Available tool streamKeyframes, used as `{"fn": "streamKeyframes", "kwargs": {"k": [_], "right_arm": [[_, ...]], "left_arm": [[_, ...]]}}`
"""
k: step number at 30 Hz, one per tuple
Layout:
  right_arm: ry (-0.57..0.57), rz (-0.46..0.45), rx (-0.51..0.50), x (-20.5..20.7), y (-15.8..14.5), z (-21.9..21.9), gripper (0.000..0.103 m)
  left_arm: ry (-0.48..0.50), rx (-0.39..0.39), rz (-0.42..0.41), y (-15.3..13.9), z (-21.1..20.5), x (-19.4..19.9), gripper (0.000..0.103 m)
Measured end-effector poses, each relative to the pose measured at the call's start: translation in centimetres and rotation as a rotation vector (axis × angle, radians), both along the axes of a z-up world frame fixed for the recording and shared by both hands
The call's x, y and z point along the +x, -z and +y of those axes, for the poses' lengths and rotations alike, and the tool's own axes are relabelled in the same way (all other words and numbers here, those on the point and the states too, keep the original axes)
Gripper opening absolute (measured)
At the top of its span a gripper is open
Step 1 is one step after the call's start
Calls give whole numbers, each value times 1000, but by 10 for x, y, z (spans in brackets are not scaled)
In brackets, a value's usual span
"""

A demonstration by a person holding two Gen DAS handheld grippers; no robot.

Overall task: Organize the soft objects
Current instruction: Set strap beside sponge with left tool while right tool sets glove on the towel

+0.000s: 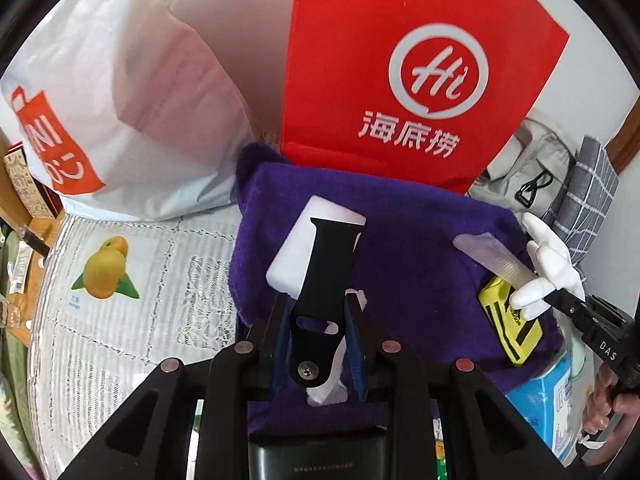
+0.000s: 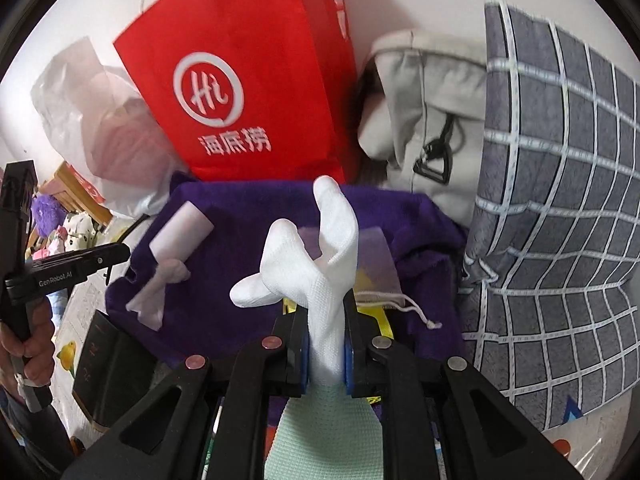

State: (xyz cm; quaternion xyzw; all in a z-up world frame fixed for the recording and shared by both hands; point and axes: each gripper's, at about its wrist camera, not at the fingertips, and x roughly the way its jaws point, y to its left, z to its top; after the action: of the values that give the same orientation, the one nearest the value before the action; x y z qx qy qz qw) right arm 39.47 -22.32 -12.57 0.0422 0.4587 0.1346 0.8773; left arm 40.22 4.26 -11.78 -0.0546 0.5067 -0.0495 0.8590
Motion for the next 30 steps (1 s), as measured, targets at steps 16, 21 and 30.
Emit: {"fn": "streamKeyframes", "kwargs": {"k": [16,21,30], "right_arm": [[-24,-70,-97,-2,3,15,65],[-24,-125,-132,-7,-9,15,72],[-23,2,-152,0,4,4,41]], "left_arm": [[-4,-32,40,18,4,8,26],[12,-45,25,14,2,9,29],[42,-39,-4,4,-4,6,43]]}}
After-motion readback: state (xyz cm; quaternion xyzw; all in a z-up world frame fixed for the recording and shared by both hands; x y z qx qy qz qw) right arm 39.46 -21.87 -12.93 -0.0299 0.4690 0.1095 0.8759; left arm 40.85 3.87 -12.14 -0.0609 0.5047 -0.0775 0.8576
